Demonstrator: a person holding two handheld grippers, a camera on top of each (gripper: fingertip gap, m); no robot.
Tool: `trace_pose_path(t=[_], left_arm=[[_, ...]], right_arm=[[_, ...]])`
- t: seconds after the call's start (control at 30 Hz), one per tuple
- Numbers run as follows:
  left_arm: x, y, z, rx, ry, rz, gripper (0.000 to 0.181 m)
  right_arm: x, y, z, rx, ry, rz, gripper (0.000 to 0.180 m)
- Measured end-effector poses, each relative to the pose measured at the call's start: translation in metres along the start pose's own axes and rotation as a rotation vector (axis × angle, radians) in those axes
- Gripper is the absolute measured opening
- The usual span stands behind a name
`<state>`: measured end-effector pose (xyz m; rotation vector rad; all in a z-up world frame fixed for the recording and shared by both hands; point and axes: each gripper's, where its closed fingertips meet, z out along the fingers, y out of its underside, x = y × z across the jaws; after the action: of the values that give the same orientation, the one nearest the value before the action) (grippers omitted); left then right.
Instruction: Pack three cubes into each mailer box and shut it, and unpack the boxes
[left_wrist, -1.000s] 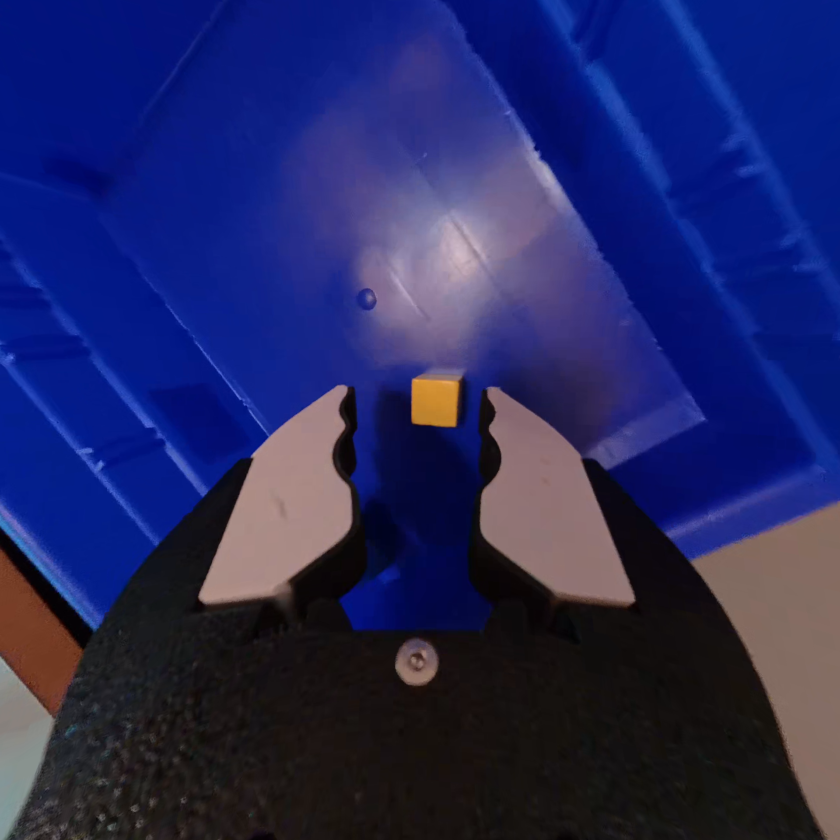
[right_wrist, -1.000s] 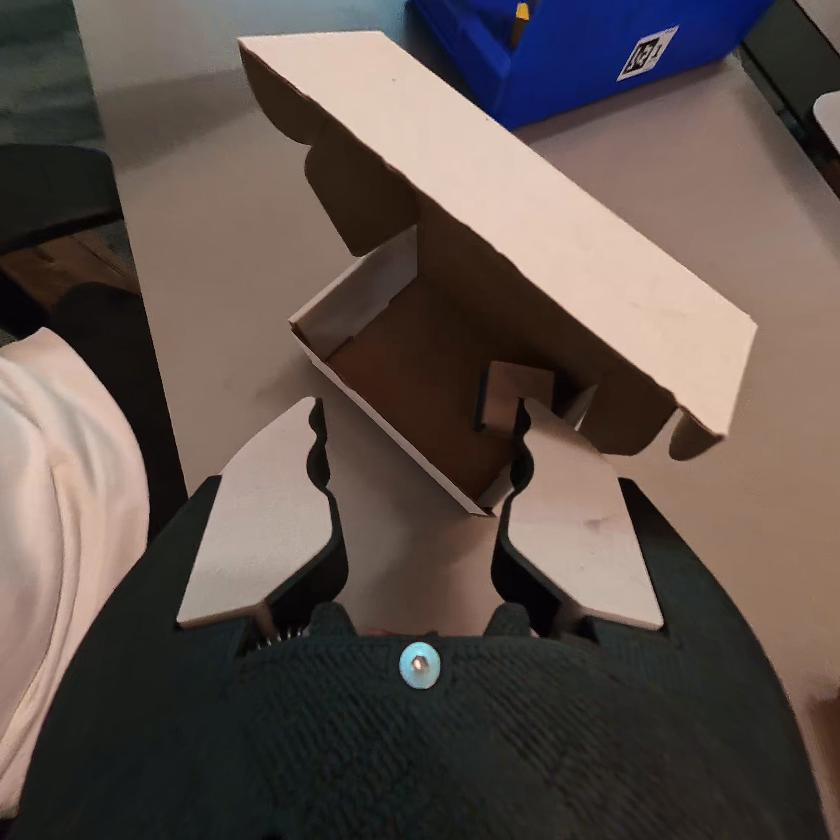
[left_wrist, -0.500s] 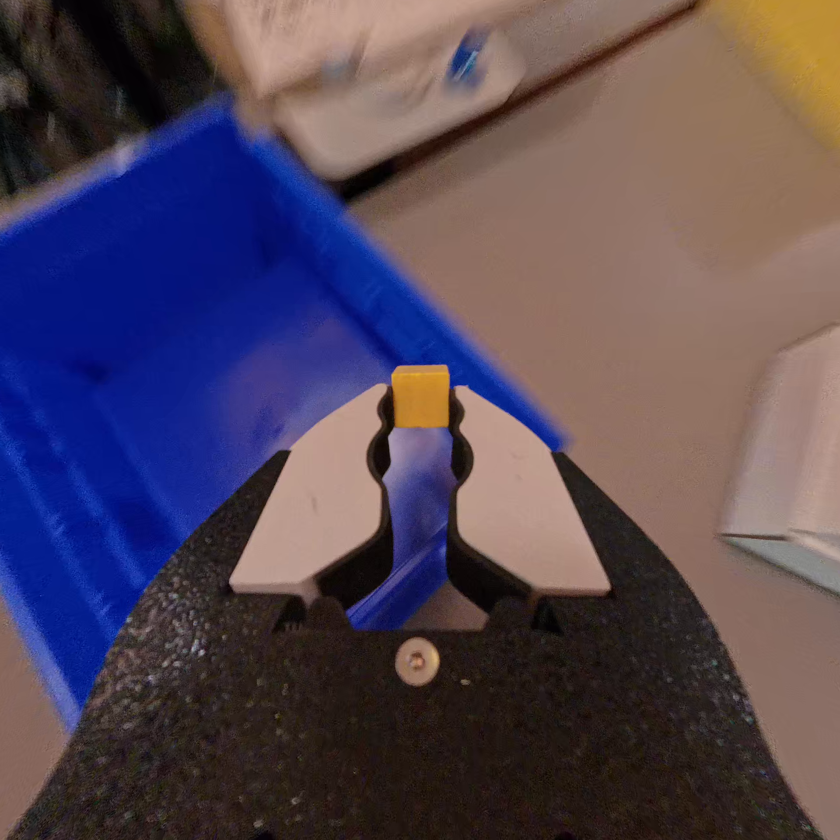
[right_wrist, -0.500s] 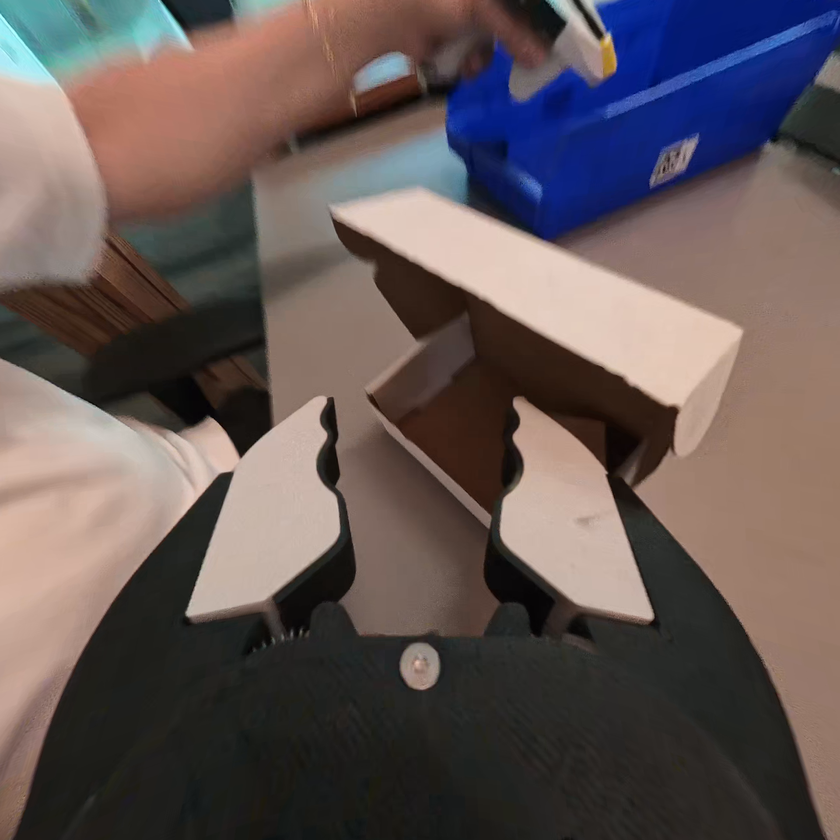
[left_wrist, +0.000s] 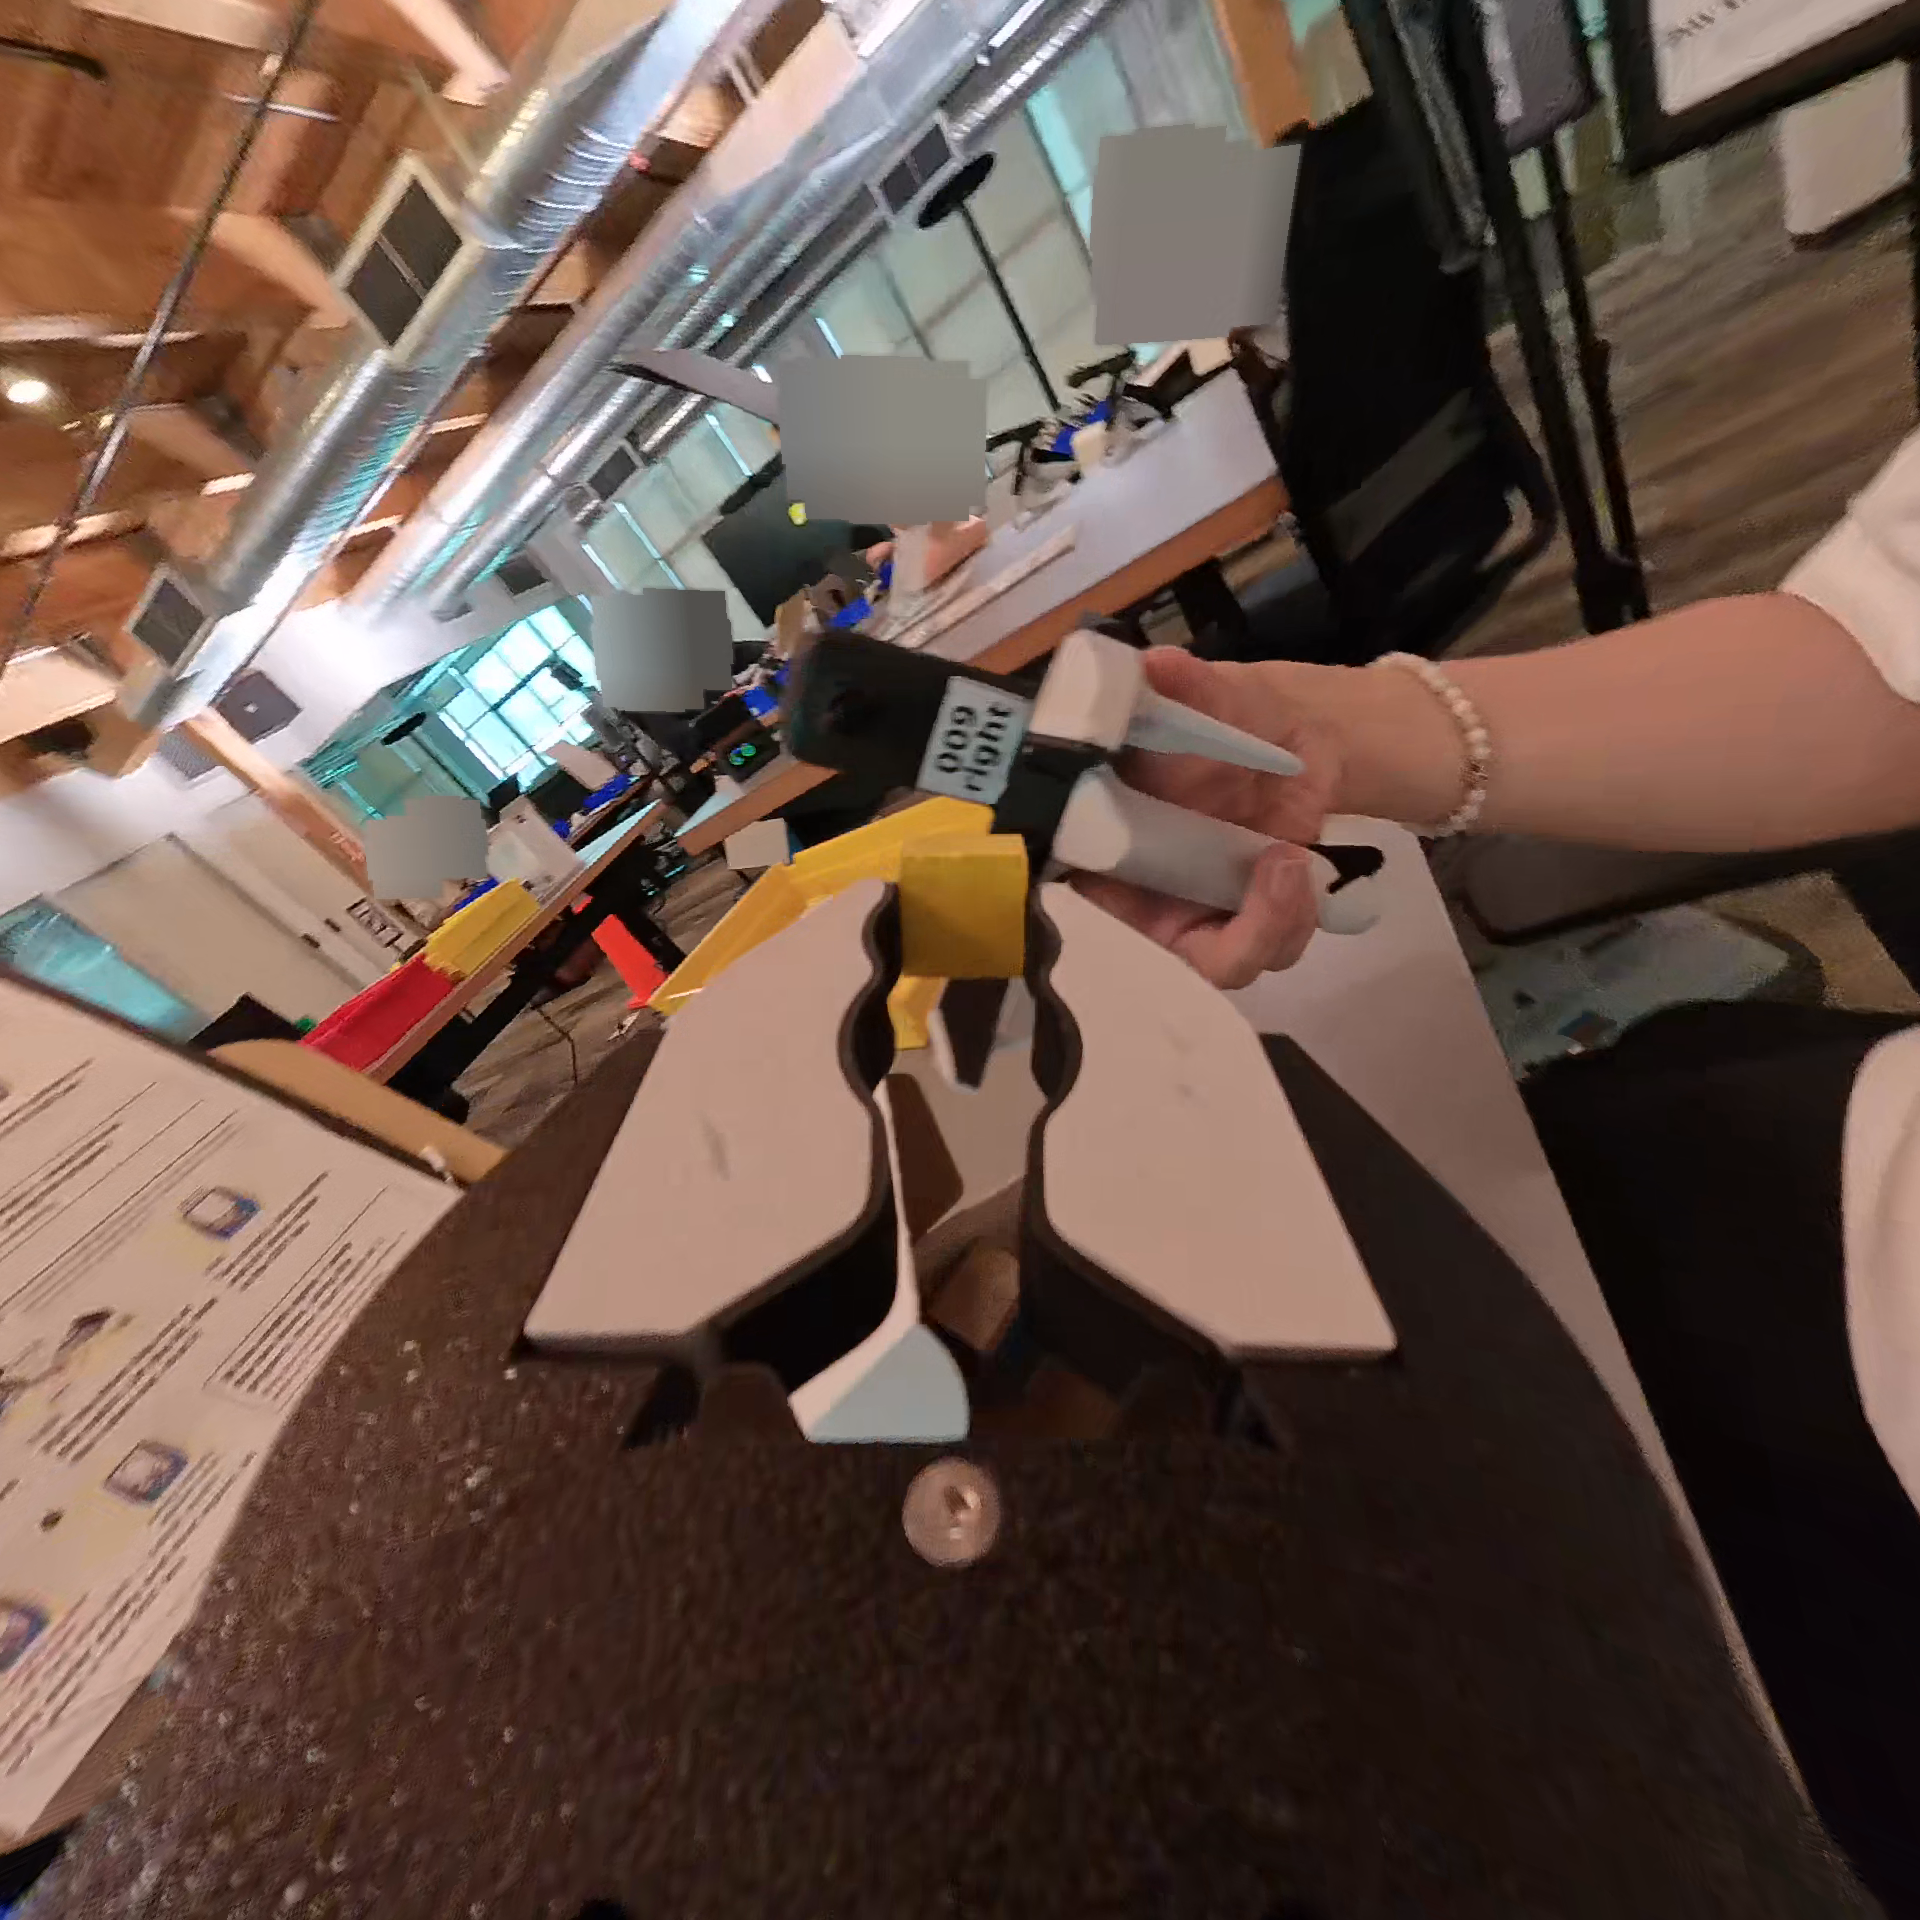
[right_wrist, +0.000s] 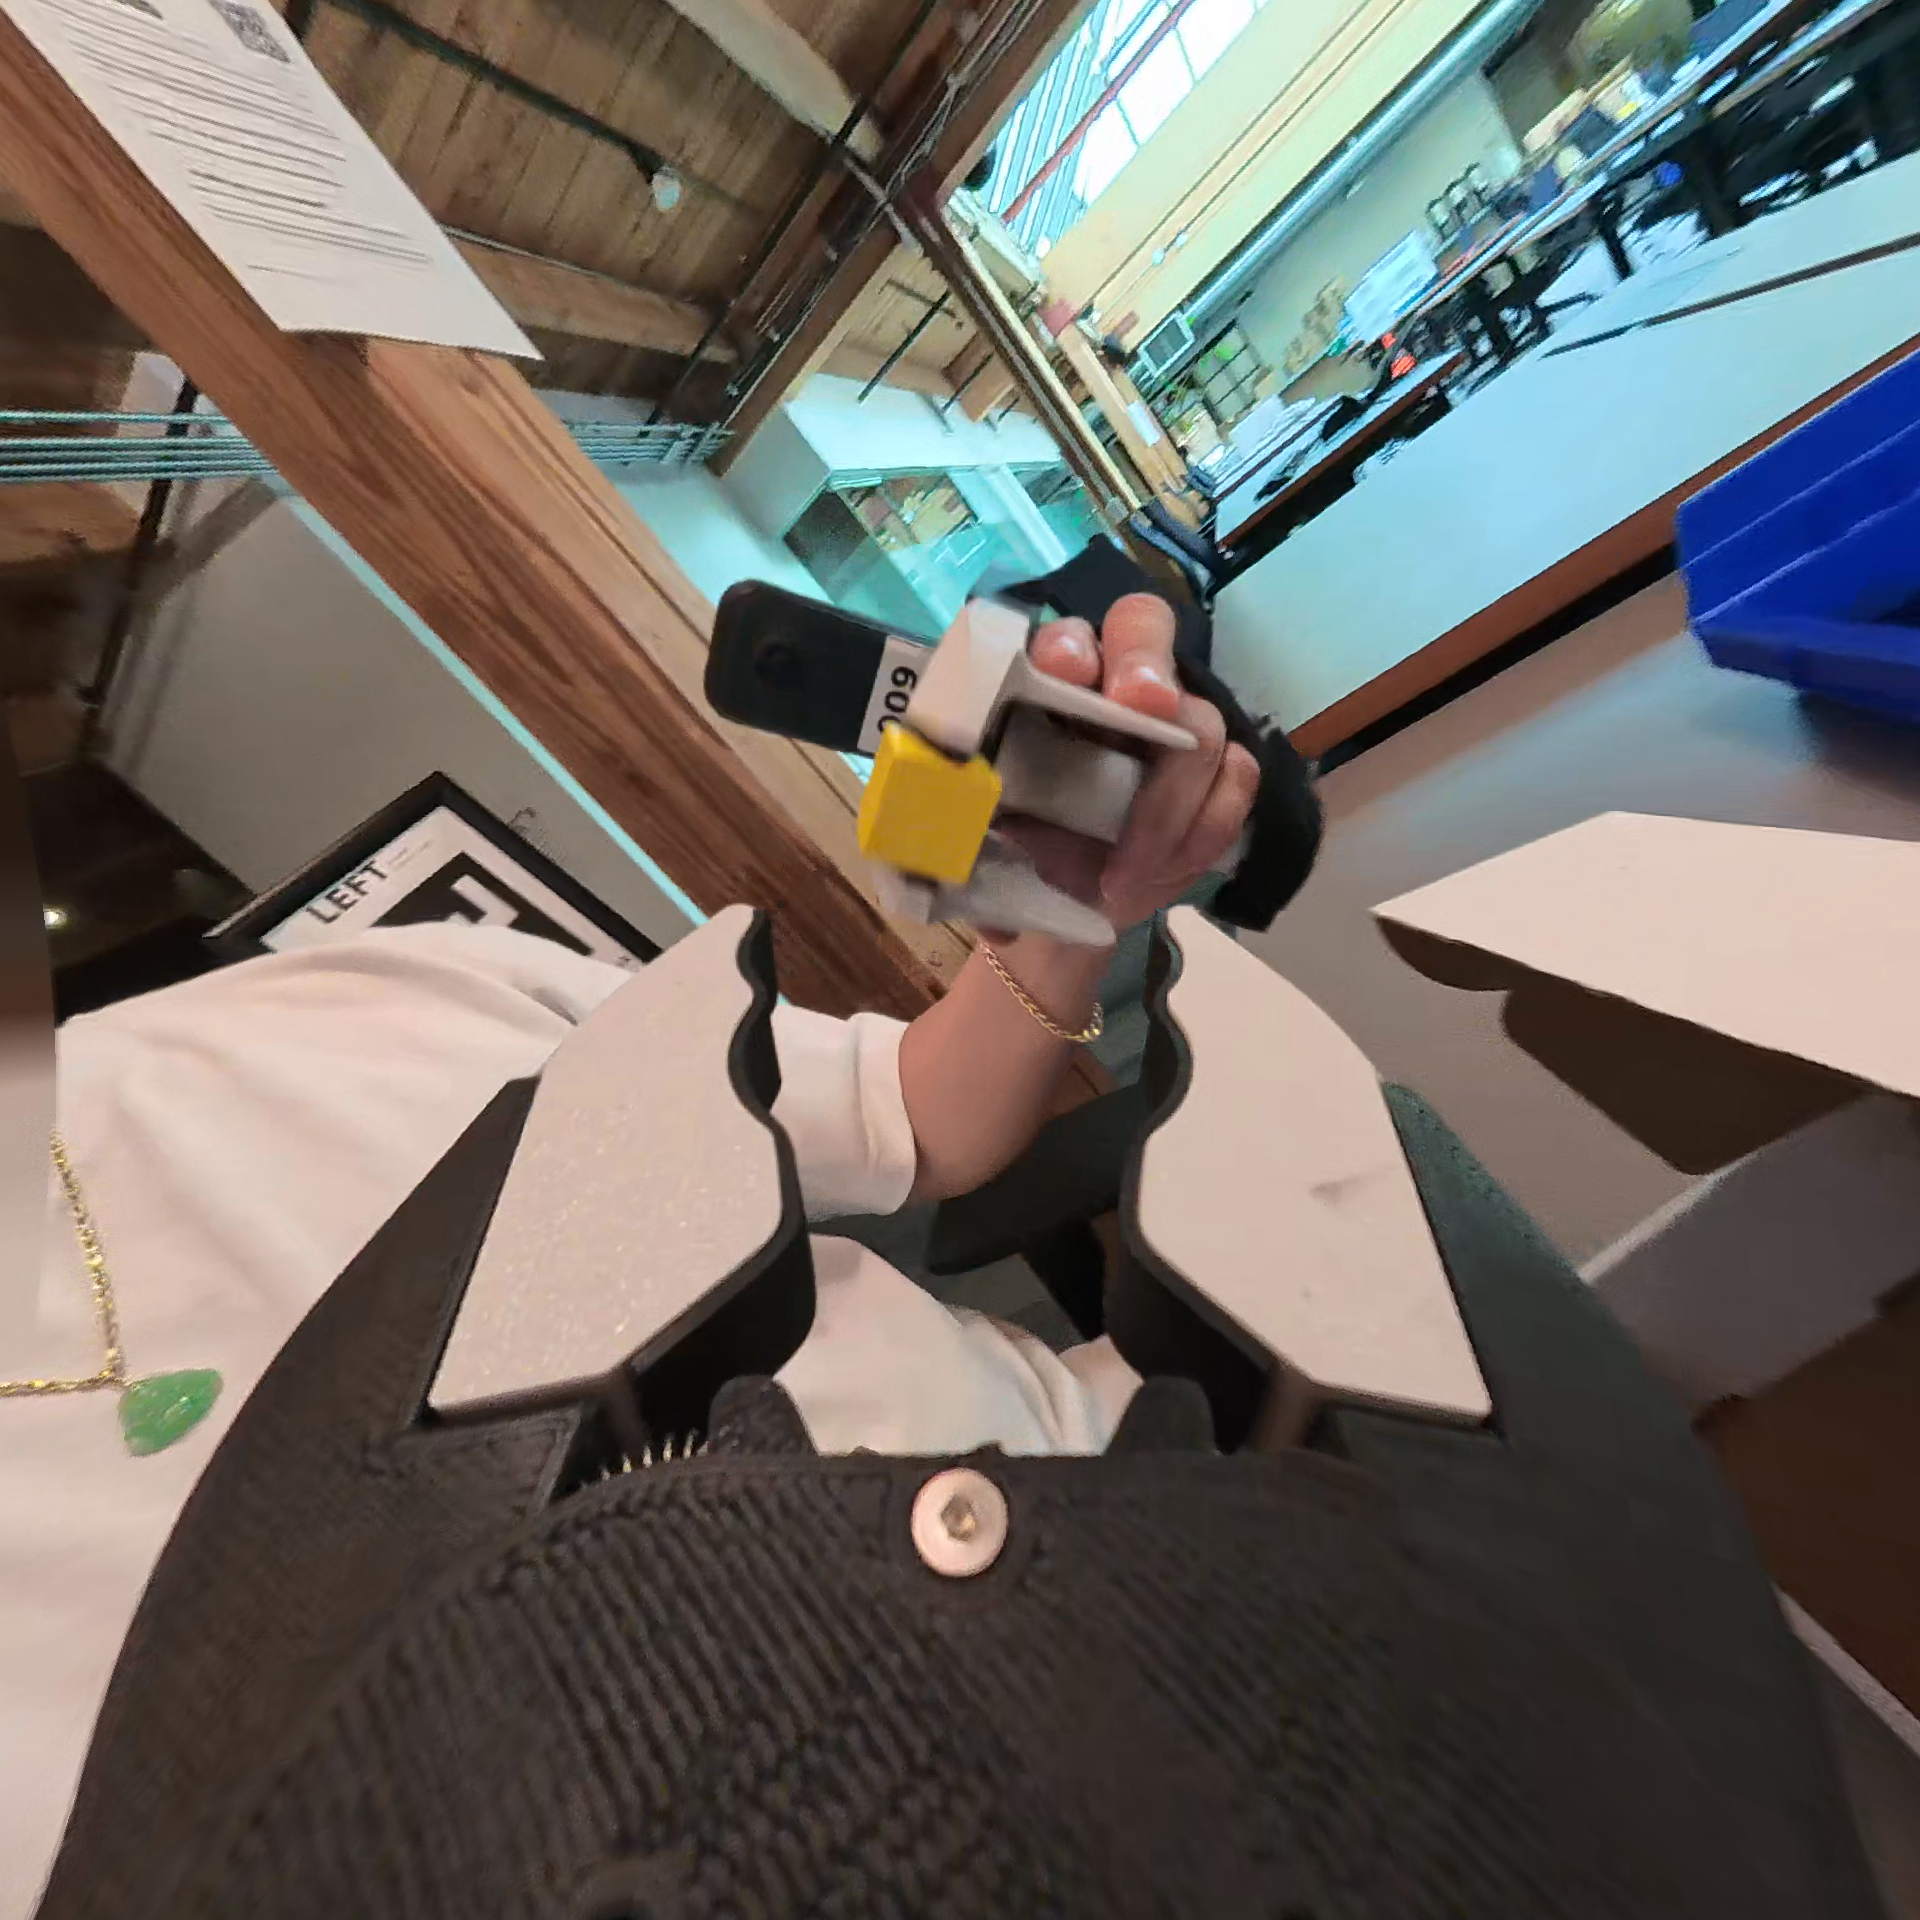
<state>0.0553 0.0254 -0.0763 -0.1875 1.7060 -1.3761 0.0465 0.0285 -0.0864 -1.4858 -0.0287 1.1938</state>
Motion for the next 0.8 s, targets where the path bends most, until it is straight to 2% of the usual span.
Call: trace_pose_path(t=[0.07, 0.17, 0.27, 0.33, 0.4, 0.57, 0.67, 0.73, 0.8], left_arm=[[0.013, -0.001, 0.005, 0.001, 0.024, 0.021, 0.022], [0.016, 0.004, 0.007, -0.037, -0.007, 0.020, 0.022], [0.020, 0.014, 0.004, -0.076, -0.009, -0.011, 0.023], [0.022, 0.022, 0.001, -0.120, -0.010, -0.067, 0.024], [0.013, 0.028, -0.006, -0.136, -0.081, -0.089, 0.035], [-0.026, 0.068, -0.041, -0.324, -0.320, -0.195, 0.028], [-0.041, 0.098, -0.063, -0.441, -0.438, -0.271, 0.023], [-0.048, 0.117, -0.077, -0.511, -0.506, -0.336, 0.021], [-0.056, 0.135, -0.095, -0.586, -0.605, -0.411, 0.020]], right_arm=[[-0.005, 0.001, 0.006, 0.007, -0.034, 0.023, 0.060], [-0.010, 0.003, 0.014, -0.001, -0.063, 0.019, 0.029], [-0.005, 0.006, 0.020, -0.029, -0.024, -0.035, 0.025], [0.007, 0.011, 0.018, -0.092, 0.066, -0.078, 0.025], [0.020, 0.014, 0.006, -0.157, 0.189, -0.160, 0.025], [0.084, 0.017, -0.061, -0.429, 0.731, -0.480, 0.025], [0.126, 0.022, -0.084, -0.540, 0.952, -0.578, 0.025], [0.148, 0.037, -0.086, -0.625, 0.998, -0.562, 0.025], [0.163, 0.047, -0.077, -0.637, 0.995, -0.567, 0.025]])
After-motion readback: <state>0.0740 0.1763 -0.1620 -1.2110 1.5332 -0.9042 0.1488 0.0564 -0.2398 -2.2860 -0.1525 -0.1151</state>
